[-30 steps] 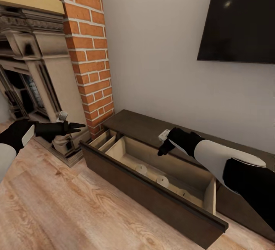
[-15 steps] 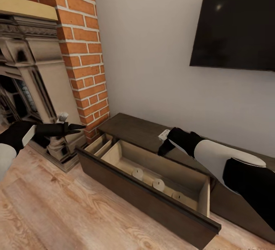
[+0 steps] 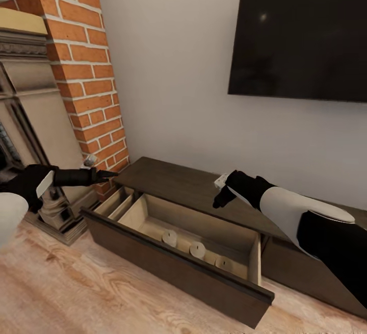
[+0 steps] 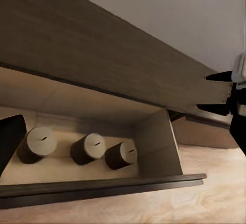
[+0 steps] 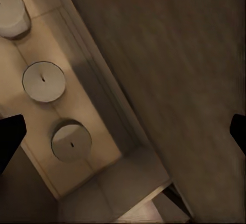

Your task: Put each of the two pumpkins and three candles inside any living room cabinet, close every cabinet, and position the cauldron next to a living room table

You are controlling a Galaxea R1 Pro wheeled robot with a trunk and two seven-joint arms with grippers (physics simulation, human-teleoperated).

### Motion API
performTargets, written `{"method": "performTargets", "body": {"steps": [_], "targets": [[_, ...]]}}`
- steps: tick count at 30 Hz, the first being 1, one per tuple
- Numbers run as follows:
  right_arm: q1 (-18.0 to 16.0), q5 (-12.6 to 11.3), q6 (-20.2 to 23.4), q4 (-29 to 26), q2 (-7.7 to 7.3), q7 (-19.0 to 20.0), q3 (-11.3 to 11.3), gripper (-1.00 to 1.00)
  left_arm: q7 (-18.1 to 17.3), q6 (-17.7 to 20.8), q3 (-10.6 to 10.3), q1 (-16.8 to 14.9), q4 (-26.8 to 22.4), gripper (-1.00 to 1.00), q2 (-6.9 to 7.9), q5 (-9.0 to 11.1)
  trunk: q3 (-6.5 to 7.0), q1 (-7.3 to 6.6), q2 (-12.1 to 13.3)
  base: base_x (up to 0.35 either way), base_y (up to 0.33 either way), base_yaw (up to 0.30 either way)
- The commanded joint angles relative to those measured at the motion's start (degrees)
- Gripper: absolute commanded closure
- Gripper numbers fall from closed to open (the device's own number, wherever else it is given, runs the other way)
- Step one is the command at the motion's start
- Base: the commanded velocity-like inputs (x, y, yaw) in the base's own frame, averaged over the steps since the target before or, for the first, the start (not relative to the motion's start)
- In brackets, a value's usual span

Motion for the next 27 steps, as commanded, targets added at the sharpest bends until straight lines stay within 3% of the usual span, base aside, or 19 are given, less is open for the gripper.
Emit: {"method": "performTargets", "body": {"steps": [1,6,20,24,27], "targets": [[-0.06,0.16,0.10,-0.03,-0.03,0.22,0.19,-1.00,0.06,-0.33,-0.45,-0.04,0.70,-1.00,0.01,0.60,0.01,-0.01,-0.03,0.000,0.000,-0.232],[-0.06,0.16,-0.01,0.15,-0.08,0.22,0.19,-1.00,0.18,-2.09,-0.38,-0.03,2.87,-1.00,-0.47,0.60,0.35,-0.01,-0.03,-0.075,0.000,-0.232],[-0.05,0.16,-0.03,1.00,-0.12,0.25,0.10,-1.00,0.35,-4.39,-0.41,-0.04,7.02,-1.00,-2.16,0.41,1.27,-0.01,-0.03,-0.298,0.000,-0.233],[-0.07,0.16,-0.02,1.85,-0.10,0.23,0.10,-1.00,4.26,-4.39,-0.38,-0.03,7.11,-1.00,-2.57,0.48,1.48,-0.01,-0.03,-0.311,0.000,-0.252],[-0.05,0.16,-0.05,2.68,-0.02,0.27,0.14,-1.00,6.71,-4.46,-0.38,-0.03,8.49,-1.00,-3.85,0.47,1.63,-0.01,-0.03,-0.311,0.000,-0.257]]}}
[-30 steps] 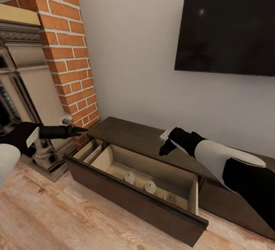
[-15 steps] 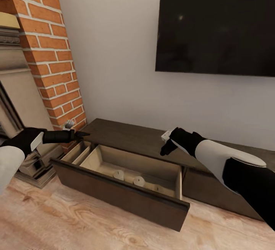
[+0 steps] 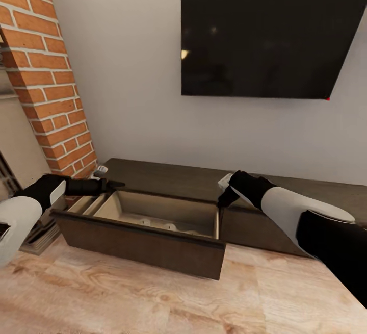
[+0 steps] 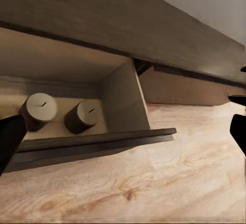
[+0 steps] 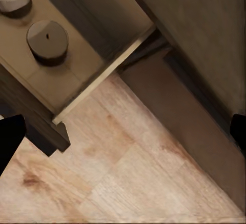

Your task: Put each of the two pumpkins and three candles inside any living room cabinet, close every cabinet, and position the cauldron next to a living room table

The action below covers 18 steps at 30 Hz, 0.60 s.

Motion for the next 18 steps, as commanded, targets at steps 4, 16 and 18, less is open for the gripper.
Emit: {"method": "performTargets", "body": {"steps": [4,16,18], "targets": [[-0.06,0.12,0.12,0.50,0.03,0.26,-0.29,-1.00,0.74,-2.46,-0.42,-0.04,1.92,-1.00,-0.68,0.58,0.10,-0.04,-0.03,-0.282,0.000,-0.269],[-0.02,-0.02,-0.30,0.71,0.20,0.30,-2.86,-1.00,5.33,-7.99,-0.42,-0.04,7.18,-1.00,-2.38,0.63,0.34,-0.04,-0.03,-0.077,0.000,-0.217],[0.00,-0.07,-0.81,0.82,0.20,0.33,-2.86,-1.00,6.34,-8.29,-0.42,-0.04,7.53,-1.00,-2.63,0.63,0.34,-0.04,-0.03,-0.001,0.000,-0.025]]}}
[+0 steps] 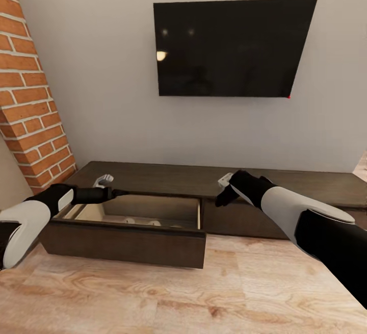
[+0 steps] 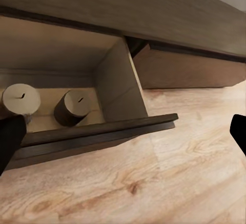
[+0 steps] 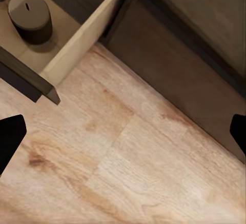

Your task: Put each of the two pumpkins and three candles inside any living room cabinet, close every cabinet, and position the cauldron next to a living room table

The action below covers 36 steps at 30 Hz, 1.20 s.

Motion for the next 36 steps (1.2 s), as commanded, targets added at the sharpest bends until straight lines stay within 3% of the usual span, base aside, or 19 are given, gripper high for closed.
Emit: {"method": "performTargets", "body": {"steps": [1,6,13,15,19,26,36], "targets": [[-0.01,0.11,-0.40,-0.05,-0.04,0.22,0.17,-1.00,0.57,0.37,-0.47,-0.03,0.11,-1.00,-0.11,0.63,-0.06,-0.01,-0.03,-0.001,0.000,-0.014],[1.25,-0.93,-2.84,0.15,-0.03,0.27,0.16,-1.00,2.04,0.21,-0.47,-0.03,0.73,-1.00,-0.58,0.63,-0.06,-0.01,-0.03,-0.001,0.000,-0.006],[4.45,-9.97,-6.78,0.20,0.13,0.32,0.16,-1.00,2.60,-2.92,-0.47,1.48,1.69,-1.00,-1.34,0.60,-0.06,-0.01,-0.03,-0.198,0.000,-0.001],[5.32,-11.24,-7.77,0.21,0.43,0.33,0.19,-1.00,2.66,-3.60,-0.47,2.24,1.87,-1.00,-1.37,0.59,-0.06,-0.01,-0.03,-0.264,0.000,0.000],[6.23,-12.00,-8.40,0.21,0.92,0.33,0.19,-1.00,3.15,-4.10,-0.47,2.67,2.10,-1.00,-1.38,0.59,-0.06,-0.01,-0.03,-0.095,0.000,0.000],[7.96,-12.28,-11.02,0.21,1.06,0.33,0.16,-1.00,7.04,-4.38,-0.47,3.24,2.25,-1.00,-1.42,0.66,-0.06,-0.01,-0.03,-0.069,0.163,0.000],[9.39,-13.61,-11.93,0.34,1.10,0.19,0.16,-1.00,7.80,-8.70,-0.47,5.09,2.26,-1.00,-1.70,0.75,-0.06,-0.01,-0.03,-0.013,0.253,0.000]]}}
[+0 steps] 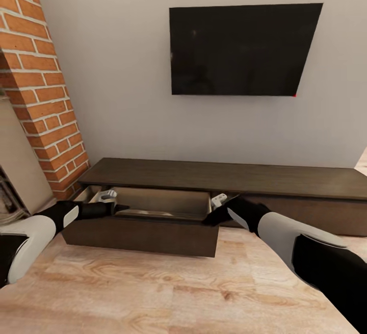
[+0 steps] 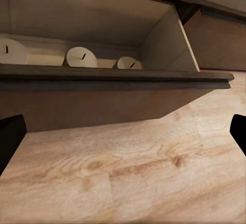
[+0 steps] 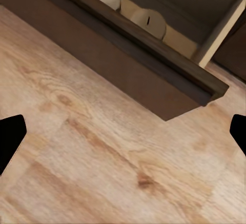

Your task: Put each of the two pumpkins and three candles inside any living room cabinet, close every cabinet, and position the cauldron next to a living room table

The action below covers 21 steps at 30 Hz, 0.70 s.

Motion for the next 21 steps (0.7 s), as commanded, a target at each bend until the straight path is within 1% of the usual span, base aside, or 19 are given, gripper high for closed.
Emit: {"method": "performTargets", "body": {"steps": [1,2,3,4,5,7,9,10,12,15,19,20,21], "targets": [[0.28,-0.35,-0.18,0.02,-0.02,0.09,0.16,-1.00,-0.03,0.36,-0.38,-0.05,0.10,-1.00,-0.01,0.62,-0.06,-0.01,-0.03,0.000,0.044,0.000],[0.50,-0.51,-0.51,0.05,-0.02,0.08,0.16,-1.00,0.10,0.35,-0.38,-0.04,0.12,-1.00,-0.03,0.62,-0.06,-0.01,-0.03,0.000,0.035,0.000],[1.25,-1.10,-1.92,0.13,-0.01,0.08,0.16,-1.00,0.79,0.30,-0.38,-0.02,0.15,-1.00,-0.09,0.63,-0.06,-0.01,-0.03,0.000,0.018,0.000],[2.26,-2.08,-4.21,0.28,0.02,0.07,0.16,-1.00,2.39,0.22,-0.38,0.06,0.17,-1.00,-0.82,0.63,-0.06,-0.01,-0.03,0.000,0.007,0.000],[2.74,-2.59,-5.02,0.33,0.04,0.05,0.16,-1.00,3.37,0.18,-0.38,0.38,0.18,-1.00,-1.39,0.61,-0.06,-0.01,-0.03,0.000,0.005,0.000],[3.32,-3.25,-5.92,0.45,0.08,0.01,0.16,-1.00,5.45,0.15,-0.38,1.52,0.10,-1.00,-2.24,0.57,-0.06,-0.01,-0.03,0.000,0.002,0.000],[3.53,-3.47,-6.23,0.80,0.12,-0.01,0.16,-1.00,6.60,0.14,-0.36,2.25,0.06,-1.00,-2.63,0.56,-0.06,-0.01,-0.03,0.000,0.001,0.000],[3.86,-3.63,-6.50,1.50,0.15,-0.02,0.16,-1.00,7.47,0.12,-0.37,2.80,0.03,-1.00,-3.14,0.53,-0.06,-0.01,-0.03,0.000,0.000,0.000],[4.22,-3.67,-6.56,1.78,0.21,-0.02,0.16,-1.00,7.68,0.09,-0.37,2.93,0.02,-1.00,-3.34,0.54,-0.06,-0.01,-0.03,0.003,0.042,0.000],[5.39,-3.77,-6.69,2.11,0.39,-0.02,0.16,-1.00,7.92,0.06,-0.33,3.10,0.07,-1.00,-3.51,0.54,-0.06,-0.01,-0.03,0.048,0.157,0.000],[5.93,-3.79,-6.72,2.17,0.47,-0.02,0.16,-1.00,7.97,0.04,-0.32,3.18,0.09,-1.00,-3.68,0.61,-0.06,-0.01,-0.03,0.024,0.061,0.000],[6.05,-3.79,-6.72,2.17,0.62,-0.02,0.16,-1.00,7.98,0.04,-0.31,3.20,0.09,-1.00,-3.84,0.63,-0.06,-0.01,-0.03,0.008,0.021,0.000],[6.36,-3.79,-6.72,2.18,1.02,-0.02,0.16,-1.00,8.02,-0.06,-0.30,3.22,0.11,-1.00,-4.32,0.64,-0.06,-0.01,-0.03,0.004,0.011,0.000]]}}
